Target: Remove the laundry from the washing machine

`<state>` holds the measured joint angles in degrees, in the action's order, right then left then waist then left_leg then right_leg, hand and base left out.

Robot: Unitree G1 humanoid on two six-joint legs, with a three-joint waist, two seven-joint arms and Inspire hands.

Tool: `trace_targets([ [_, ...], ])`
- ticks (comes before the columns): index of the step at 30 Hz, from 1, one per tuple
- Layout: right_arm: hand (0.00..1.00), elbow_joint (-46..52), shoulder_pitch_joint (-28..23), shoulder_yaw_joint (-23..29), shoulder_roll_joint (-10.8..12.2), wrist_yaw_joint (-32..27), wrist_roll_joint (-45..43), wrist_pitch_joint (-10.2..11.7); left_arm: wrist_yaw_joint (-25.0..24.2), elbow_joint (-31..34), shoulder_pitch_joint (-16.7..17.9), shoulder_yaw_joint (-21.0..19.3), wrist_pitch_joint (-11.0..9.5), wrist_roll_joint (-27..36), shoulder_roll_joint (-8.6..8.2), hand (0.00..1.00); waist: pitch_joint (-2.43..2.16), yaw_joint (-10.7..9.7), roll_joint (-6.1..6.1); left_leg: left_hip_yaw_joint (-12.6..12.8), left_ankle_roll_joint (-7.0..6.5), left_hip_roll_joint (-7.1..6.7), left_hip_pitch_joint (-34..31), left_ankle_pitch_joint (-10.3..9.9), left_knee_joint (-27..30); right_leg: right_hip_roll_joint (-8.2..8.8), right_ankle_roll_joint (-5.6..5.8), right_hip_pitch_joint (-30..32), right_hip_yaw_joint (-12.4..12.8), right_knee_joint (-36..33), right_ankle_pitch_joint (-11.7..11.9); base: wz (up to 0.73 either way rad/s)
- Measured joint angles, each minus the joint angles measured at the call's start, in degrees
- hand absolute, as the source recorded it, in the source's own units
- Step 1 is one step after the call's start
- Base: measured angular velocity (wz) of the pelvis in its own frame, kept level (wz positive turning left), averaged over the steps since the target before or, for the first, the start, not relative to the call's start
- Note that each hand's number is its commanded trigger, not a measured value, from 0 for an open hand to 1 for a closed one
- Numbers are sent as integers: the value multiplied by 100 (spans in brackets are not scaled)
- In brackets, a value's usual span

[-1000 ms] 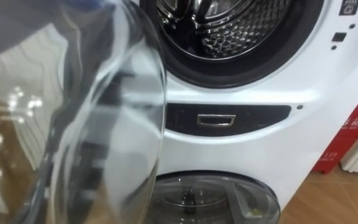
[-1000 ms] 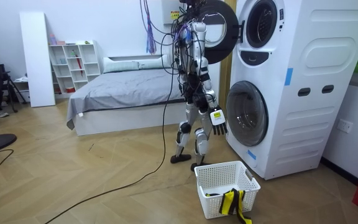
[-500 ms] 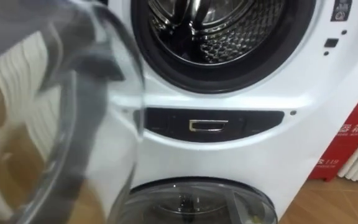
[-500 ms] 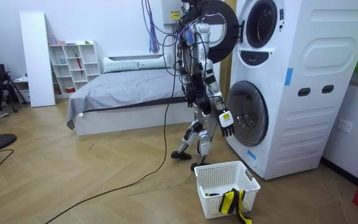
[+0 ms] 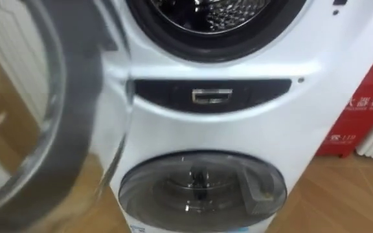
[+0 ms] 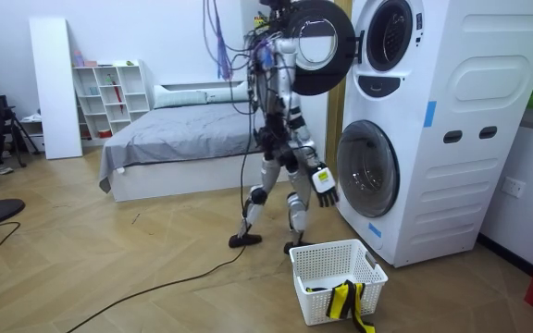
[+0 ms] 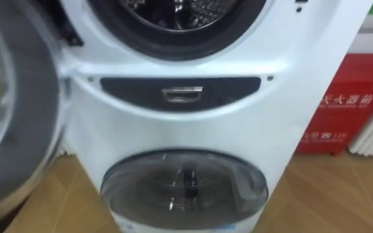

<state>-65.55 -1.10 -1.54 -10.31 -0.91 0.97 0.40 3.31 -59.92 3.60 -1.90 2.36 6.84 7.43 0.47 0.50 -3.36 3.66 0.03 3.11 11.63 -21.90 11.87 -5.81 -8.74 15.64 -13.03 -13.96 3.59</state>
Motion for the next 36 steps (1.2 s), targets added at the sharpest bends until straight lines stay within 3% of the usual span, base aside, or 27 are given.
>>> trace_targets([
  [1,0,74,-14,6,22,-29,3,-9,1,-104,110,-7,-11,36,22,0,-20,-7,59,151,-149,-116,-103,81,-7,87,135,-8,102,247,312,-14],
  [2,0,148,-18,22,43,-59,22,-49,9,-220,178,-1,-13,64,40,0,-15,-29,35,346,-243,-155,-229,140,64,196,508,18,174,241,434,-3],
  [3,0,182,-60,89,41,-102,97,-58,20,-279,230,4,3,104,26,0,5,-78,-19,476,-241,-124,-270,147,131,320,598,46,139,-111,208,42],
  [5,0,178,-230,193,-83,-172,337,-210,56,-324,472,34,5,114,40,0,-27,-157,8,604,-238,-61,-307,296,146,817,729,-167,188,-1836,-1019,76],
  [6,0,161,-242,171,-107,-177,346,-231,80,-322,520,37,5,114,49,0,-25,-156,18,694,-212,-42,-295,340,127,954,773,-309,237,-2111,-1240,65],
  [8,0,-15,-244,138,-101,-195,332,-235,118,-320,677,-23,6,128,72,0,-41,-119,114,909,-140,-92,-321,495,73,1426,1077,-1116,429,-2267,-1808,39],
  [9,0,-61,-241,94,-81,-179,326,-234,123,-322,716,-35,7,128,86,0,-74,-71,189,943,-100,-118,-335,521,85,1485,1154,-1287,469,-2133,-1893,-8],
  [10,0,-114,-242,26,-11,-124,312,-234,130,-329,762,-137,15,125,103,0,-82,53,245,974,-38,-171,-351,557,112,1421,1287,-1476,541,-1583,-2003,-41],
  [12,0,-122,-216,-38,63,-68,275,-234,140,-381,755,-289,15,153,76,0,-77,177,255,1062,21,-192,-432,633,85,1311,1264,-1626,542,-934,-2002,-50],
  [13,0,-128,-214,-118,90,-10,295,-232,148,-407,741,-423,13,161,58,0,-70,197,265,1069,30,-159,-448,703,75,1215,1138,-1695,567,-615,-1929,-37],
  [17,0,-172,-221,-158,140,29,290,-229,165,-399,690,-512,-46,253,80,0,-27,153,418,959,73,-52,-500,751,80,1036,1067,-1761,636,-327,-1755,-12],
  [22,0,-151,-185,-182,141,28,311,-164,177,-318,592,-416,-65,265,72,0,-46,183,529,897,86,8,-549,744,68,944,1034,-1793,635,-119,-1640,-2],
  [29,0,-152,-37,-183,185,115,285,-94,177,-312,492,-346,-115,474,-8,0,3,165,440,544,93,23,-593,741,81,885,1027,-1957,492,142,-1541,8],
  [36,0,-149,-16,-94,182,73,150,-90,298,-275,503,-527,-121,778,-36,0,-1,286,380,381,93,15,-501,741,34,866,1026,-2079,485,242,-1540,1],
])
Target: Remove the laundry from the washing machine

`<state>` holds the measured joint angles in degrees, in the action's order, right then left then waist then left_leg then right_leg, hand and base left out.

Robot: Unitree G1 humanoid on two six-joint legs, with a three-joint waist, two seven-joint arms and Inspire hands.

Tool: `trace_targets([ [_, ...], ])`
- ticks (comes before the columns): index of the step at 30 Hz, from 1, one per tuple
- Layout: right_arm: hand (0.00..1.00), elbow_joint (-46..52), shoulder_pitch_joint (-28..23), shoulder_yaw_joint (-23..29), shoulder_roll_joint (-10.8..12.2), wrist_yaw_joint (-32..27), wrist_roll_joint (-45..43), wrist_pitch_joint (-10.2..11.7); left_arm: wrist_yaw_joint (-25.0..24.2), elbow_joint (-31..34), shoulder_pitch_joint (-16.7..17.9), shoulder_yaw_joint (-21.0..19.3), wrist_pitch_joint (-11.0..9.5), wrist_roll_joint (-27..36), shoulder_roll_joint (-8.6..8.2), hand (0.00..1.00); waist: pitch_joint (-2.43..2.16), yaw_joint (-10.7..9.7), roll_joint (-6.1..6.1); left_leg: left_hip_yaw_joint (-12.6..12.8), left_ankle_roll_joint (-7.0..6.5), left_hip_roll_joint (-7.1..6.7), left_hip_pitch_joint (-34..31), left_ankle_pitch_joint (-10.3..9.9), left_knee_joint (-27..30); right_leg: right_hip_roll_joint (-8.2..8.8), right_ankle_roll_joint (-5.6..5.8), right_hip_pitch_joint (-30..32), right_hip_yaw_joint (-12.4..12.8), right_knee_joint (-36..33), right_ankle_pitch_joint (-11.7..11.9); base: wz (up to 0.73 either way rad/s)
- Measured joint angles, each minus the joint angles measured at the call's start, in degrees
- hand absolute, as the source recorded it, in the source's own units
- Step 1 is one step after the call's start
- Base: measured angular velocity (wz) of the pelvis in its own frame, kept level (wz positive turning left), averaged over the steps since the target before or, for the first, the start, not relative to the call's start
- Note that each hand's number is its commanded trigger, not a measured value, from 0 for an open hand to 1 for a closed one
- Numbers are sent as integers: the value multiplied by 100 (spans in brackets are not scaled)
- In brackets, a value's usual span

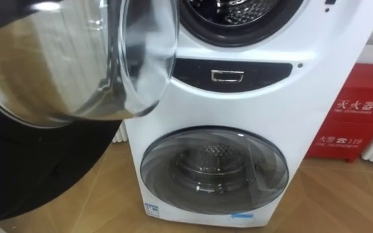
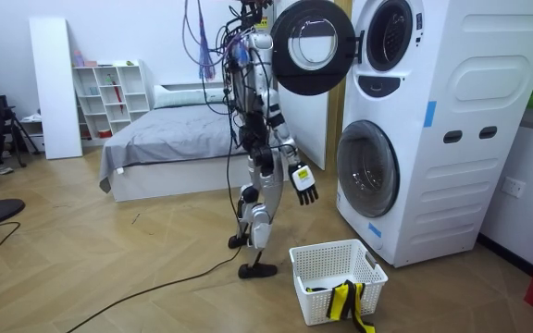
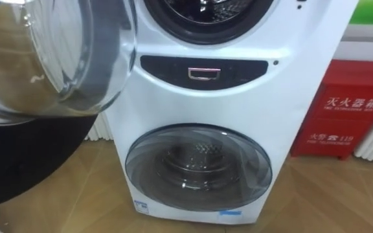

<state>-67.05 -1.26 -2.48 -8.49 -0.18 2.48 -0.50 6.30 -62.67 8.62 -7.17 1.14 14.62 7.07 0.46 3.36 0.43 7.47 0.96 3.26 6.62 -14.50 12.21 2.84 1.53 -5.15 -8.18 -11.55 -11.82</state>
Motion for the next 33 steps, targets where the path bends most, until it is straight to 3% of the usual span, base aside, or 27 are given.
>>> trace_targets([
  [6,0,72,64,304,-10,-51,-231,199,543,830,-309,-678,-59,392,54,0,20,-3,-58,-57,3,-14,85,2,-66,11,18,-147,-86,56,13,8],
  [9,0,107,37,379,-7,-60,-286,235,947,1669,-502,-818,-178,391,113,0,14,-30,-101,-148,3,-32,80,2,-57,17,23,-178,-136,100,29,8],
  [12,0,316,-21,383,-8,-56,-425,252,1239,2374,-657,-837,-285,372,217,0,-30,-59,-194,-152,3,-44,36,2,-40,26,19,-155,-124,84,35,-1],
  [13,0,316,-26,392,-8,-58,-509,252,1367,2776,-675,-852,-287,323,235,0,-70,-129,-215,-152,2,-49,2,4,-37,29,20,-125,-115,82,41,0],
  [14,0,320,-44,404,-8,-56,-584,252,1485,3251,-679,-854,-290,312,245,0,-81,-132,-235,-151,4,-52,17,8,-43,28,20,-125,-66,83,44,-4],
  [17,0,325,-134,487,3,-55,-622,252,1671,4459,-683,-855,-301,227,274,0,-76,-125,-282,-157,3,-61,59,8,-56,32,30,-168,-80,91,50,-2],
  [20,0,314,-150,512,16,-42,-629,250,1728,5756,-778,-843,-301,-387,422,0,-65,-173,-284,-183,3,-62,3,8,-41,34,30,-116,-95,91,52,1],
  [22,0,291,-189,495,25,-41,-629,247,1696,6144,-797,-839,-428,-846,496,0,-35,-164,-280,-229,2,-68,8,9,-43,39,31,-126,-136,93,53,10],
  [28,0,195,-268,491,27,97,-487,232,1666,7317,-771,-858,-118,-1491,518,0,-21,-155,-264,-441,-6,-107,-158,14,18,67,48,-125,-308,183,67,20],
  [33,0,3,-236,485,34,228,-416,243,1513,8335,-837,-744,-167,-2236,522,0,-20,-183,-281,-451,-12,-111,-191,18,24,69,50,-149,-320,187,69,3],
])
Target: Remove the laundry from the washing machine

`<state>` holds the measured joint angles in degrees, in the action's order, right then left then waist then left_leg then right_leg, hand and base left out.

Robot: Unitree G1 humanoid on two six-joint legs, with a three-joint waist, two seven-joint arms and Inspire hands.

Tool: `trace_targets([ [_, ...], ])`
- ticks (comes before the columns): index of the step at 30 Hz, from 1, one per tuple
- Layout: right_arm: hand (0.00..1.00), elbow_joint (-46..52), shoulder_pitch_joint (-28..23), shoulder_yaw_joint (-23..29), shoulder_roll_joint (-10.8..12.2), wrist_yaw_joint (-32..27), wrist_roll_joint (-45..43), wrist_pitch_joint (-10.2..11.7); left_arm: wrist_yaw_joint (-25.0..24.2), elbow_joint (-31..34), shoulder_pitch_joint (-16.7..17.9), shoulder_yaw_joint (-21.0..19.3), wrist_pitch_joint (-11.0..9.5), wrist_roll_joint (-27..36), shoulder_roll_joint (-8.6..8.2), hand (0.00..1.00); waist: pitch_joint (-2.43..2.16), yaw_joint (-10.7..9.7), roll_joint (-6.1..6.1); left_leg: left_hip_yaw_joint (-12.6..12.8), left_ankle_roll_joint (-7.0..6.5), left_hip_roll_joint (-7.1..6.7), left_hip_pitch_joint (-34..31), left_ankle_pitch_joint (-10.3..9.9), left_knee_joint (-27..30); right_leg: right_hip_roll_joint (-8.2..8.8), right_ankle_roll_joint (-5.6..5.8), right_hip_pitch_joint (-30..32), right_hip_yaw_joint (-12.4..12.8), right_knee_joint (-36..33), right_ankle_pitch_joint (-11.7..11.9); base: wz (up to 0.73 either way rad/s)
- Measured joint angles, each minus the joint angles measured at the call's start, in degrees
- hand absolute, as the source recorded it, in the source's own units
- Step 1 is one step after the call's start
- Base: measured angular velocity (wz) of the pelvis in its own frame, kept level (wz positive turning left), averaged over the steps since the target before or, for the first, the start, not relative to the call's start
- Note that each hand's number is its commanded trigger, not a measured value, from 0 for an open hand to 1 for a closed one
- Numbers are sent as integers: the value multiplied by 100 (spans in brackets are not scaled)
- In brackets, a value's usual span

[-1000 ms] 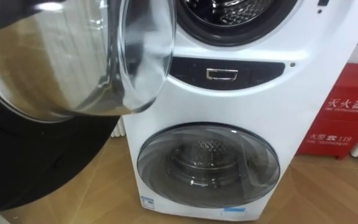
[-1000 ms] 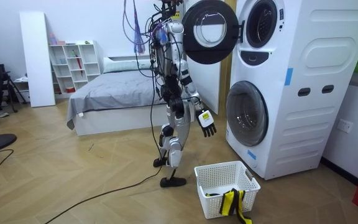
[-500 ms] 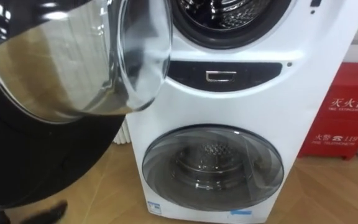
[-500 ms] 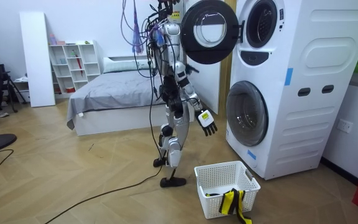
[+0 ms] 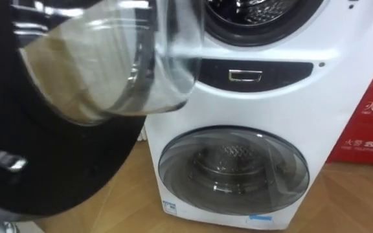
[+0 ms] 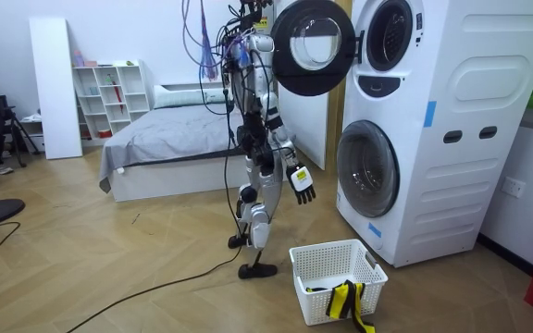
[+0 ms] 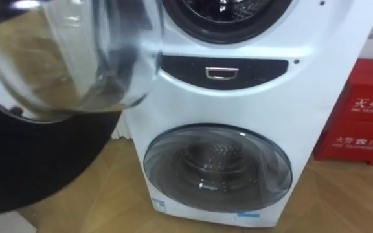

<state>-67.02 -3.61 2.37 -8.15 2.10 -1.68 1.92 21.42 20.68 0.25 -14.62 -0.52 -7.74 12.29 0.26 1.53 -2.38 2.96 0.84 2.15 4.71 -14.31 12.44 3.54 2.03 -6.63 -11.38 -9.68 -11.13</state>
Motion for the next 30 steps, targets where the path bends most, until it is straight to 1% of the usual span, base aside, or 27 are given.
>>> trace_targets([
  [2,0,-53,18,-87,-4,32,79,1,-89,470,-73,249,-42,-340,5,0,-7,-44,-20,-8,0,-4,3,2,-21,3,0,-2,-36,6,0,0],
  [3,0,-55,19,-133,-4,38,121,3,-101,594,-92,344,-50,-451,6,0,-6,-77,-18,-13,1,-4,8,4,-25,3,0,-4,-38,9,0,0],
  [4,0,-61,20,-214,-5,52,210,10,-153,764,-170,534,-100,-685,5,0,-4,-108,-14,-37,1,-4,15,5,-25,3,0,-10,-43,9,0,0],
  [5,0,-130,34,-284,-8,55,249,74,-208,807,-293,644,-141,-1031,7,0,-1,-134,-10,-50,1,-4,20,5,-25,2,0,-14,-43,10,0,0],
  [6,0,-190,45,-314,-11,57,290,116,-244,812,-347,692,-147,-1119,14,0,-1,-132,-10,-51,1,-4,20,5,-26,2,0,-14,-41,12,0,0],
  [8,0,-226,54,-414,-10,56,322,130,-391,941,-413,1011,-147,-1344,-1,0,5,-134,1,-64,1,-5,5,5,-29,2,1,-13,-24,16,0,3],
  [9,0,-226,54,-459,-12,53,322,130,-432,946,-428,1044,-147,-1390,-1,0,5,-131,8,-66,1,-5,4,5,-29,2,1,-13,-18,15,0,0],
  [11,0,-217,105,-595,-10,52,323,146,-565,979,-454,1384,-151,-1555,-17,0,14,-135,36,-73,1,-7,3,5,-31,2,1,-13,-8,13,0,0],
  [12,0,-217,124,-639,-11,51,338,173,-600,989,-455,1485,-152,-1563,-16,0,18,-136,42,-74,1,-8,4,5,-35,2,1,-14,-7,13,0,0],
  [14,0,-243,237,-864,-9,54,399,250,-727,993,-459,1870,-159,-1559,-22,0,31,-160,75,-81,0,-8,5,7,-49,1,1,-8,-10,12,0,0],
  [15,0,-291,292,-924,-9,51,412,267,-748,992,-461,1978,-160,-1556,-21,0,33,-180,80,-82,0,-8,2,7,-49,2,1,-6,-14,13,0,0],
  [16,0,-457,439,-1038,-5,51,440,326,-825,991,-460,2208,-160,-1551,-26,0,39,-230,96,-87,0,-10,-5,7,-48,3,2,-1,-12,14,0,11],
  [17,0,-566,571,-1141,1,54,439,346,-882,968,-461,2406,-159,-1549,-25,0,46,-356,114,-149,0,-18,-20,8,-49,6,2,-12,-35,13,0,15],
  [18,0,-602,626,-1192,2,56,439,353,-932,958,-461,2506,-159,-1540,-28,0,50,-418,124,-170,-1,-21,-23,8,-53,7,2,-22,-37,14,0,19],
  [19,0,-648,696,-1247,4,62,439,361,-1093,956,-461,2692,-159,-1499,-32,0,53,-482,143,-195,-4,-24,-23,11,-66,7,2,-25,-34,15,0,10],
  [20,0,-666,727,-1254,-2,60,434,371,-1223,937,-461,2966,-159,-1422,-40,0,53,-526,146,-186,-4,-25,-7,11,-71,9,2,-31,-32,14,0,5],
  [21,0,-666,730,-1254,-7,59,434,384,-1266,918,-460,3086,-161,-1417,-46,0,52,-546,146,-188,-4,-27,6,11,-74,12,2,-35,-23,11,0,-4],
  [22,0,-666,740,-1289,-9,56,429,424,-1356,870,-460,3347,-179,-1391,-65,0,52,-585,145,-192,-4,-29,23,11,-76,12,2,-29,33,7,0,-13],
  [23,0,-662,747,-1380,-5,57,412,454,-1431,853,-460,3461,-197,-1291,-172,0,54,-599,148,-190,-5,-28,58,11,-101,7,2,-28,53,10,0,-17],
  [24,0,-666,753,-1448,-6,58,414,455,-1489,849,-461,3494,-198,-1271,-203,0,54,-609,149,-190,-5,-25,81,11,-119,3,2,-35,54,9,0,-15],
  [26,0,-676,758,-1581,-16,56,413,454,-1646,717,-459,3837,-230,-1271,-256,0,56,-673,150,-187,-5,-25,148,12,-168,0,2,-70,74,3,0,-3],
  [27,0,-677,763,-1626,-18,58,412,454,-1701,645,-460,3952,-244,-1267,-260,0,62,-684,160,-180,-5,-21,170,12,-189,-3,2,-62,105,3,0,0],
  [28,0,-679,782,-1664,-7,59,407,453,-1794,464,-458,4182,-249,-1276,-259,0,62,-718,161,-168,-5,-15,201,12,-199,-10,2,-57,121,-13,0,-7],
  [29,0,-677,824,-1678,11,58,385,454,-1943,303,-458,4400,-240,-1306,-251,0,75,-767,189,-164,-5,-14,210,12,-203,-12,2,-44,137,-19,0,-11],
  [30,0,-676,847,-1678,20,57,378,454,-2023,228,-458,4518,-235,-1321,-242,0,76,-780,189,-164,-6,-10,221,12,-209,-16,2,-29,148,-33,0,-27],
])
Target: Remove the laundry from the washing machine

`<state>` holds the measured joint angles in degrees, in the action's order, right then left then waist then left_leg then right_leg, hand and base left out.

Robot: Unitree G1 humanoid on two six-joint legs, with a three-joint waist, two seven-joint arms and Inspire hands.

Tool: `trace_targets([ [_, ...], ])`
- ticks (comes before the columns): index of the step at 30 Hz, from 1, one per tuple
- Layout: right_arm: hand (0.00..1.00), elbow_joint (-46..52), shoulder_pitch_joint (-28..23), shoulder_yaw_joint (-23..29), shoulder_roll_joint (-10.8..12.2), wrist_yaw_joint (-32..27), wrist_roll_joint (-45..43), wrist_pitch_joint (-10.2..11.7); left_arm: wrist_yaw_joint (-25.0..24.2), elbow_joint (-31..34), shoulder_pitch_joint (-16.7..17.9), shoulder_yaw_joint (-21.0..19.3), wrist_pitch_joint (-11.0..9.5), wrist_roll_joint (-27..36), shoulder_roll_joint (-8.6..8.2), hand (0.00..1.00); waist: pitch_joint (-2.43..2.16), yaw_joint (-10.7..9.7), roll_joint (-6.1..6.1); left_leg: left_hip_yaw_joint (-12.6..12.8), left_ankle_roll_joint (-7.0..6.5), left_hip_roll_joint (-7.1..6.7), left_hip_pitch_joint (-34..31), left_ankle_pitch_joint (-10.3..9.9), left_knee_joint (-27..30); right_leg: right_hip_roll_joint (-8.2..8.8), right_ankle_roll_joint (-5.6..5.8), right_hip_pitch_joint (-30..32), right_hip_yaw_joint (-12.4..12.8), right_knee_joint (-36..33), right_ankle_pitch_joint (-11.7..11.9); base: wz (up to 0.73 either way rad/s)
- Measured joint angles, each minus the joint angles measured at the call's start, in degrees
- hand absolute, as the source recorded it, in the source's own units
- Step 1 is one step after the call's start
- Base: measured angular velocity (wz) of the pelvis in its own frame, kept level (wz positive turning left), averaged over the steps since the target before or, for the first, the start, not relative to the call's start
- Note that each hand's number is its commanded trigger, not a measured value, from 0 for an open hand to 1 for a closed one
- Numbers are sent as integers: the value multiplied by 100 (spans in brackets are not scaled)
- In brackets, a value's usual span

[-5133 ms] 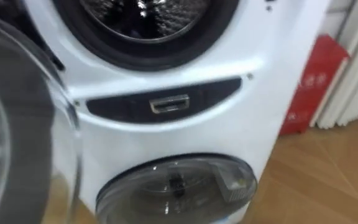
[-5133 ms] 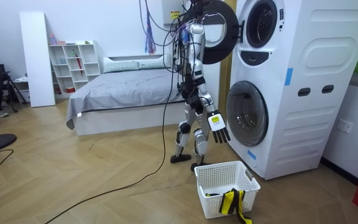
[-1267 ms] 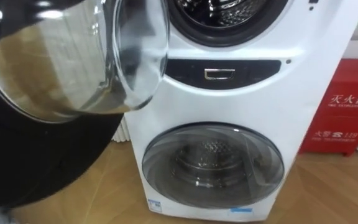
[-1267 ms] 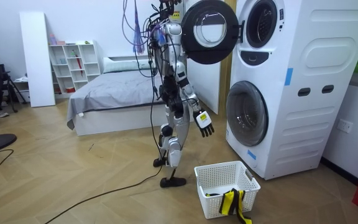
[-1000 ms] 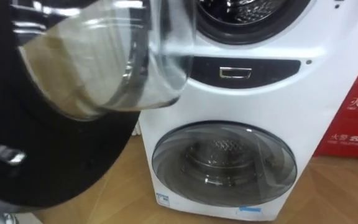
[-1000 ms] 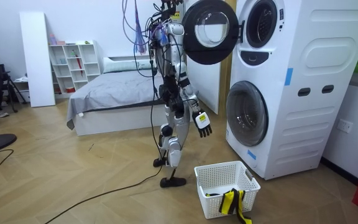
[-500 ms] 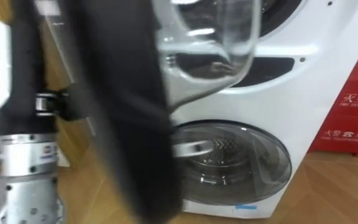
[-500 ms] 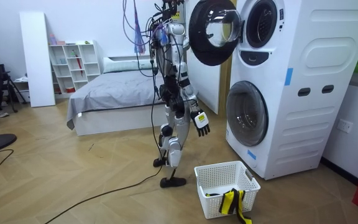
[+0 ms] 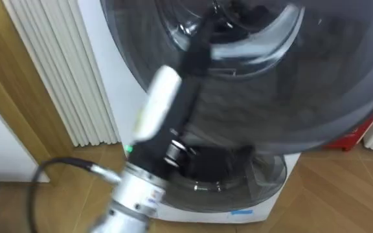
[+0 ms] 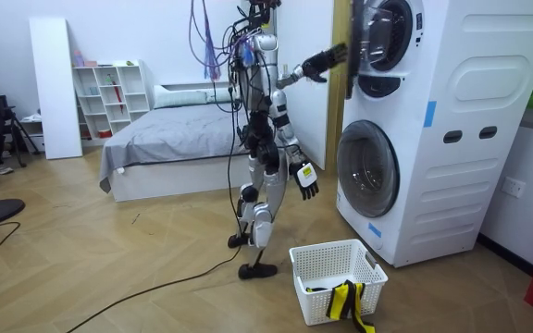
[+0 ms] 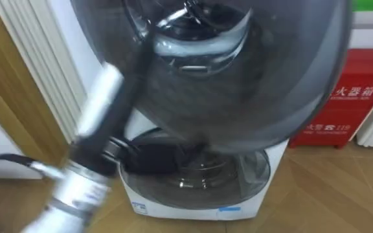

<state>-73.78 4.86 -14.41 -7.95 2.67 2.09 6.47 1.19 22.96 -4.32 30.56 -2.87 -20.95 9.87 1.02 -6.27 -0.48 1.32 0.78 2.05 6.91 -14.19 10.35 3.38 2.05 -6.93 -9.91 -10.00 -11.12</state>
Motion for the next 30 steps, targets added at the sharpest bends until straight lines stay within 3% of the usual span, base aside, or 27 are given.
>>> trace_targets([
  [1,0,1,26,-12,24,-6,0,-3,-140,-191,-1,222,2,-27,5,0,31,-2,48,-6,-1,27,63,1,-44,-23,0,38,38,-68,-1,-44],
  [3,0,27,63,-11,90,-5,-21,-6,-315,-565,-5,473,45,-261,-11,0,31,-79,40,-218,-45,107,184,50,-131,-74,-7,230,9,-505,-6,-54],
  [4,0,39,117,-13,132,-2,-18,-2,-427,-751,-9,577,93,-357,-14,0,92,-156,31,-576,-56,255,293,94,-184,-144,-88,603,1,-1111,-86,-75],
  [5,0,84,146,-23,215,-5,-13,15,-477,-969,-21,652,82,-406,-2,0,89,-189,-29,-828,-31,384,283,77,-182,-385,-365,900,318,-687,-115,-88],
  [6,0,136,170,-37,256,-3,-7,25,-509,-1056,-34,649,82,-441,9,0,45,-190,98,-745,23,360,223,53,-153,-421,-434,926,385,-158,227,-56],
  [7,0,210,164,-131,230,-26,60,35,-588,-1420,-92,666,75,-459,-7,0,119,-383,106,-620,161,432,180,-12,-117,-475,-376,917,308,-48,565,-7],
  [8,0,211,110,-199,185,-73,90,-22,-681,-1701,-79,708,150,-461,-14,0,119,-524,126,-264,206,423,135,-9,-84,-478,-378,907,403,-70,565,21],
  [10,0,244,68,-216,164,-109,156,-91,-759,-1844,-74,789,289,-450,83,0,118,-623,124,28,210,378,-133,18,-197,-468,-373,911,891,-44,563,30],
  [11,0,258,68,-167,147,-102,156,-130,-777,-1957,-62,785,302,-457,104,0,102,-588,156,124,78,317,-305,93,-244,-454,-338,920,1002,-50,543,24],
  [13,0,257,52,-136,140,20,143,-206,-777,-2289,-33,785,300,-538,74,0,41,-421,166,200,71,249,-208,144,-195,-477,-285,865,879,-43,549,1],
  [15,0,310,26,-78,130,77,98,-251,-776,-2603,31,721,306,-624,104,0,23,-292,140,199,70,198,-115,143,-187,-445,-279,729,760,52,547,-10],
  [18,0,480,-152,17,133,128,99,-287,-767,-3369,305,320,256,-627,91,0,9,-149,122,245,70,196,41,143,-193,-438,-269,535,663,55,540,1],
  [20,0,497,-263,162,128,121,152,-322,-616,-4099,658,-144,257,-623,107,0,-34,-100,142,250,70,203,145,143,-196,-441,-220,433,601,48,505,3],
  [21,0,499,-266,246,128,121,149,-356,-566,-4297,738,-277,253,-620,121,0,-34,-85,142,251,70,206,159,143,-196,-441,-218,418,571,52,504,0],
  [25,0,495,-395,722,96,100,197,-406,24,-6088,1050,-1431,215,-526,78,0,-51,116,144,291,71,204,170,141,-200,-440,-248,387,446,126,450,-4],
  [29,0,537,-753,1115,97,48,197,-408,851,-7689,1373,-2755,25,329,30,0,-90,393,103,331,74,224,196,138,-209,-455,-327,384,376,128,369,0],
  [30,0,537,-808,1146,94,40,188,-410,970,-7880,1422,-2919,-10,396,31,0,-94,437,89,332,74,228,233,138,-211,-461,-330,378,379,127,367,0],
])
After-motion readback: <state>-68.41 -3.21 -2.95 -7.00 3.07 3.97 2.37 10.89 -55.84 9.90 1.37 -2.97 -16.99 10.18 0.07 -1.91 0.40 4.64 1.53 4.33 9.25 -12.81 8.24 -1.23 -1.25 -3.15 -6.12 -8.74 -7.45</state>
